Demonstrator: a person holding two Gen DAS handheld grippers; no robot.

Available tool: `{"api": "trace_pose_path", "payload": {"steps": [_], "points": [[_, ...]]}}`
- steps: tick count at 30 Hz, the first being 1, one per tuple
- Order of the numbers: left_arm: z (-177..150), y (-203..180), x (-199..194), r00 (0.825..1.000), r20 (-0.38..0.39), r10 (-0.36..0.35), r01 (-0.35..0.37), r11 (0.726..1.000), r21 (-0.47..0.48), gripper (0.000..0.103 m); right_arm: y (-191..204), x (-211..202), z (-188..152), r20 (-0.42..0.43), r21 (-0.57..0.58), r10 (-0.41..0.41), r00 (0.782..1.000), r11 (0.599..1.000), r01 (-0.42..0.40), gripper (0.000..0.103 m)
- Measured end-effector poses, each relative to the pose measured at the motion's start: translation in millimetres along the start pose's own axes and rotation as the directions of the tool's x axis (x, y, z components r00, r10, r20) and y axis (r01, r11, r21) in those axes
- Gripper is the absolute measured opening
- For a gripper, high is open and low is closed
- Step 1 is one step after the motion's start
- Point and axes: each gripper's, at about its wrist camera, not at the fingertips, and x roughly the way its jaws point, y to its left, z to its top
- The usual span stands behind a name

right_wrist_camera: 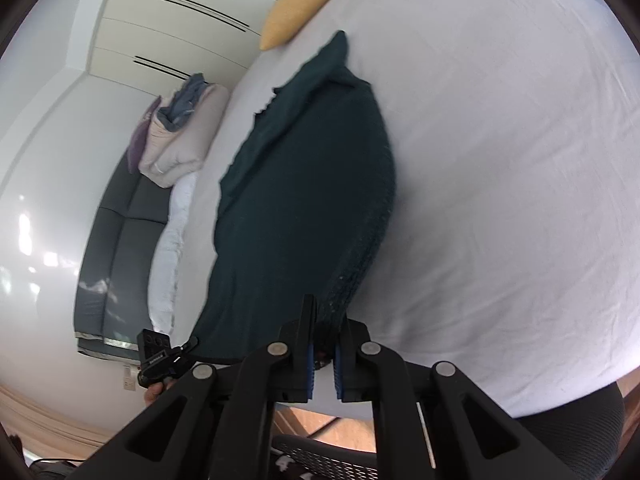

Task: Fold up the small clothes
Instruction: 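Lift the hem with both grippers and fold it toward the collar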

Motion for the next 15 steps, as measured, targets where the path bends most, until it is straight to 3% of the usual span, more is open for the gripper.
{"api": "trace_pose_path", "payload": {"steps": [9, 15], "points": [[41.8, -28.4, -14.0, 0.994, 0.082, -0.071, 0.07, 0.997, 0.01, 0.005, 34.8, 6.1, 48.7, 0.076, -0.019, 0.065, 0.995, 0.998, -0.064, 0.008], [95.8, -49.5, -14.5, 0.989, 0.128, -0.081, 0.077, 0.997, 0.032, 0.005, 57.3, 28.1, 99.8, 0.113, -0.034, 0.062, 0.992, 0.998, -0.059, 0.008]]}}
